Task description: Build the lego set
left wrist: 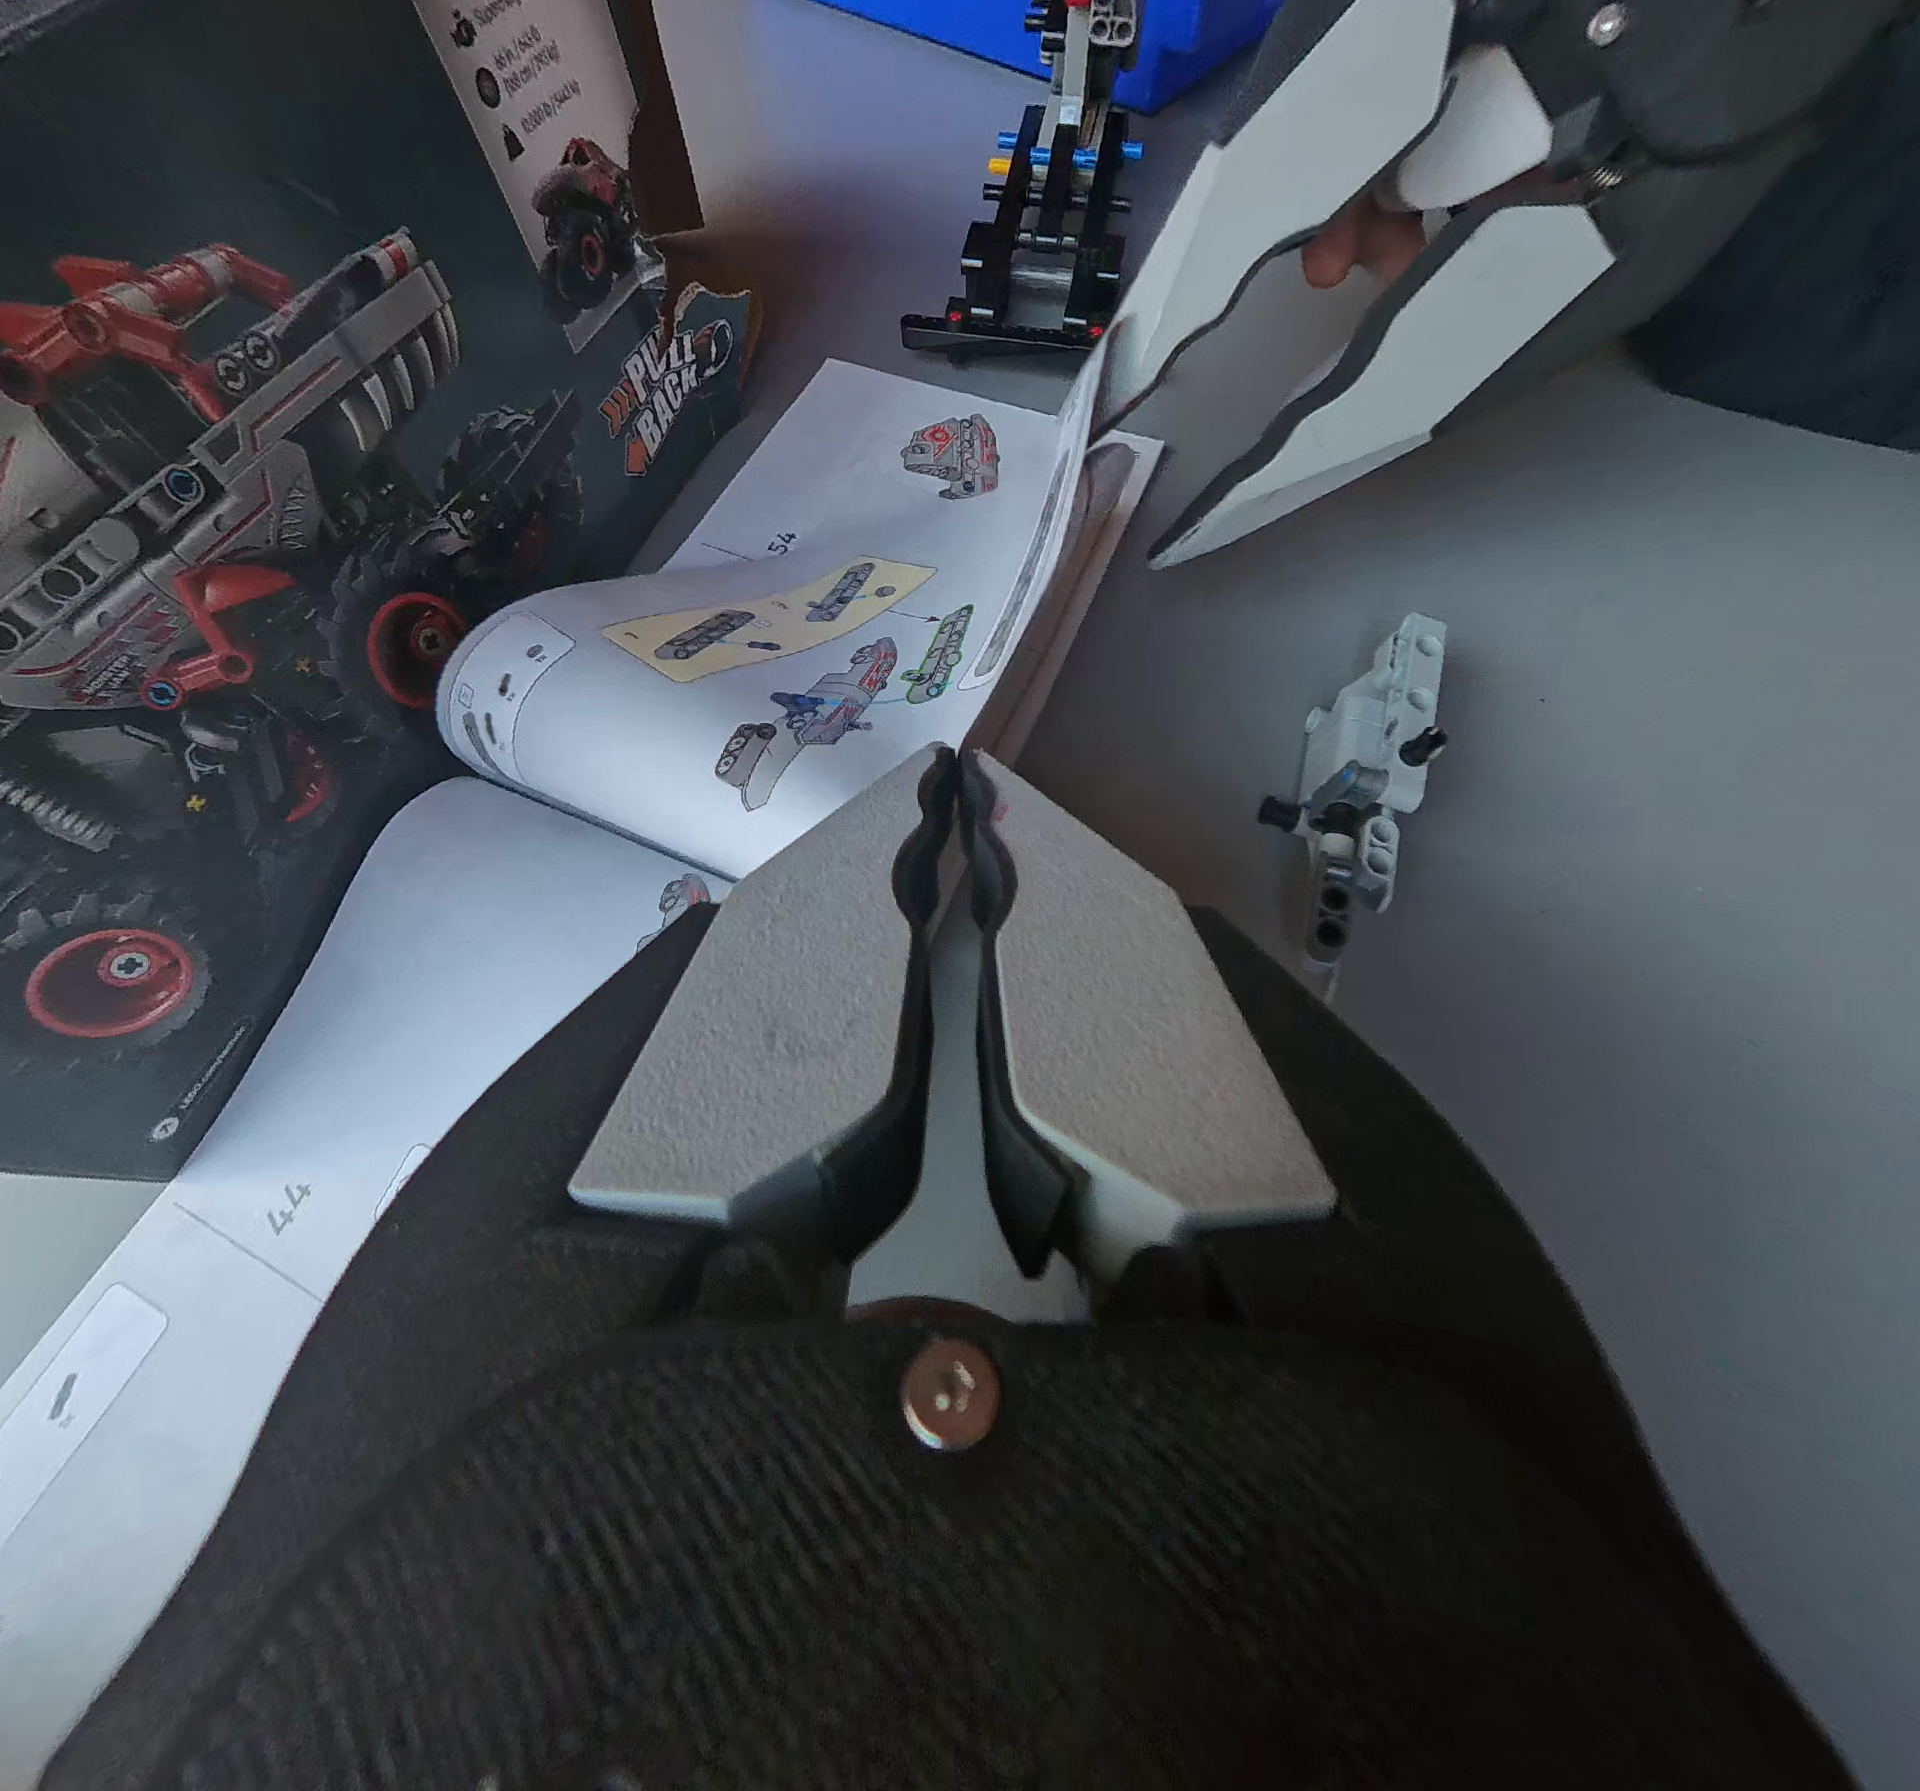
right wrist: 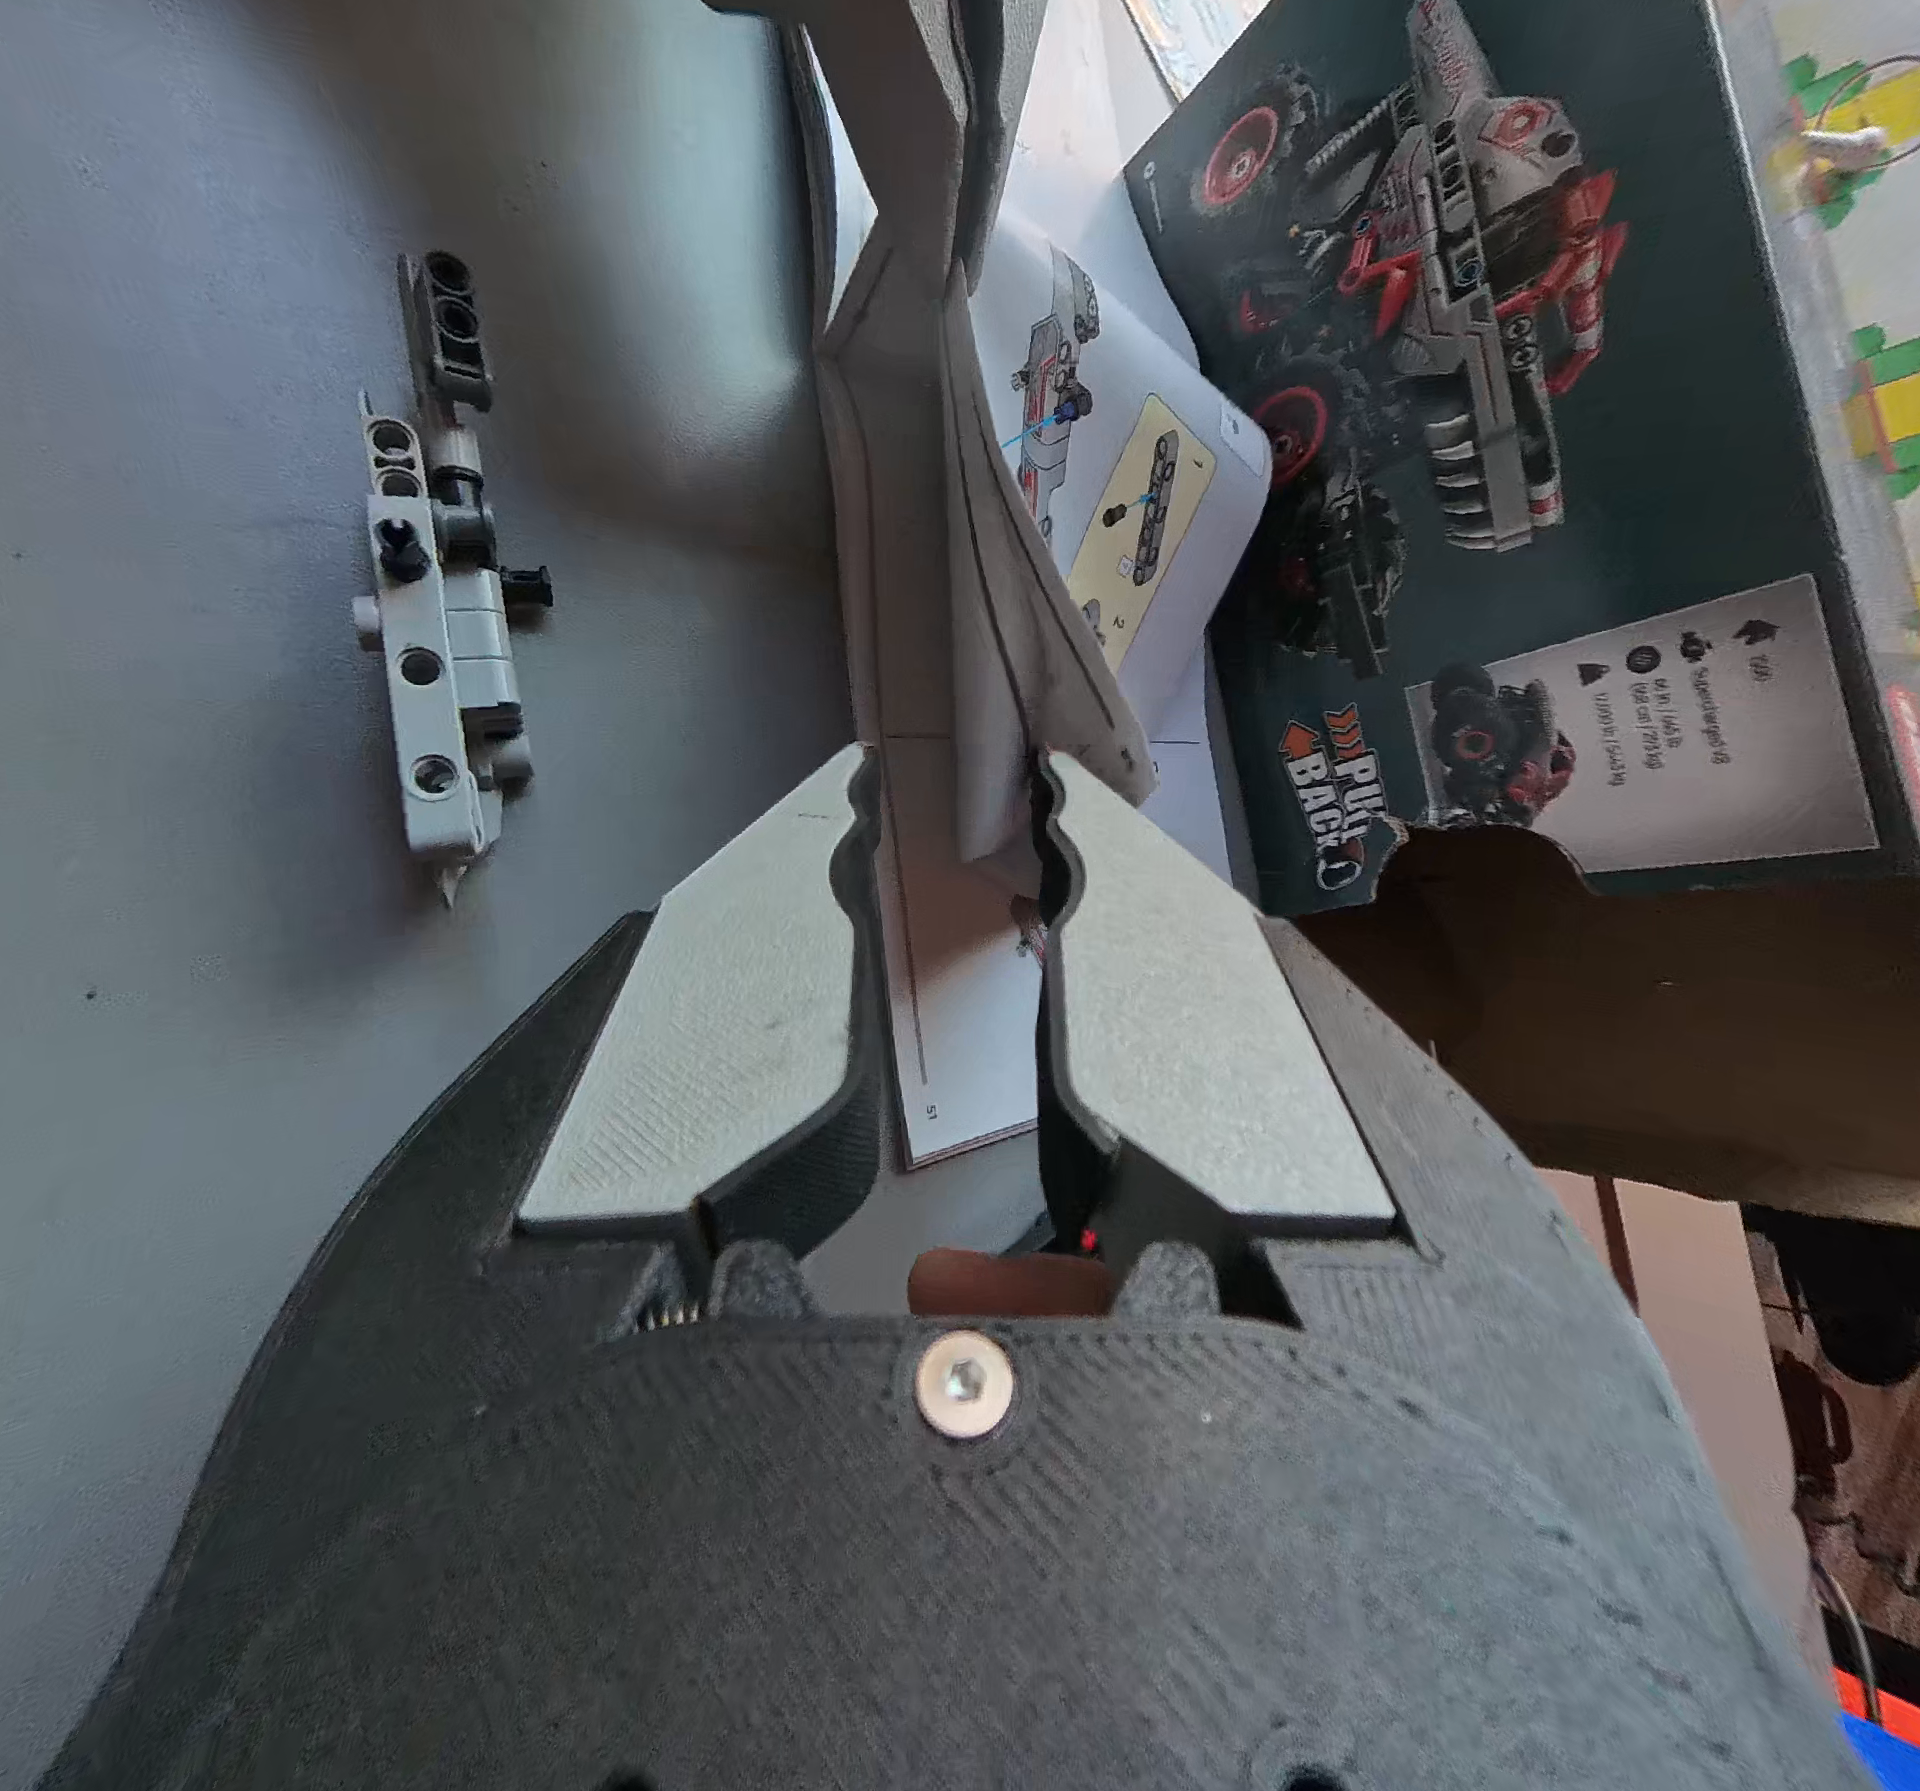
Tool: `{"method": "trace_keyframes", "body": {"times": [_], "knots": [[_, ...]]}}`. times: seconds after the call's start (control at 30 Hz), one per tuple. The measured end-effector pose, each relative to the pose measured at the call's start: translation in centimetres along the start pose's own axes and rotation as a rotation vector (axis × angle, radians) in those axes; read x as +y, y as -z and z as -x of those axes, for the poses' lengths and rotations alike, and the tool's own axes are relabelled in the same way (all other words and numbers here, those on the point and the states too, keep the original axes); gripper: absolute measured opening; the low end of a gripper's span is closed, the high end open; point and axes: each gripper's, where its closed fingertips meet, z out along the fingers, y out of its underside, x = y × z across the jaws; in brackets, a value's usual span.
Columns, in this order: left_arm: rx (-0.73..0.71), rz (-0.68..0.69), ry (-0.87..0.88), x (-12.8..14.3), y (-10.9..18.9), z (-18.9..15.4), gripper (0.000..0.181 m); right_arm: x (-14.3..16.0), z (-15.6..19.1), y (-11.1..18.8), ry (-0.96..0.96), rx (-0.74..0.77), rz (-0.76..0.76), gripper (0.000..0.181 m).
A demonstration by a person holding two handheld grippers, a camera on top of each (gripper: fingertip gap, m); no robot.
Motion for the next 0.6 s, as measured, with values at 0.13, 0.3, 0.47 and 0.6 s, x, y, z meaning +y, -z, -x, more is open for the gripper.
{"method": "trace_keyframes", "body": {"times": [0.13,0.3,0.47,0.6], "knots": [[0.013,-0.002,0.0,-0.1,0.0,-0.2,0.0,0.4,-0.3,-0.5,-0.007,0.017,0.018,0.015],[0.027,0.009,0.013,0.1,0.0,-0.3,0.0,0.8,-0.7,-1.2,0.039,0.08,0.069,0.0],[0.036,-0.033,0.022,-1.3,0.7,-0.5,0.015,0.2,-0.3,-1.4,0.092,0.088,0.058,0.0],[0.052,-0.054,-0.02,-3.5,0.4,-1.7,0.024,-0.7,-0.2,-1.1,0.142,0.116,0.042,0.0]]}}
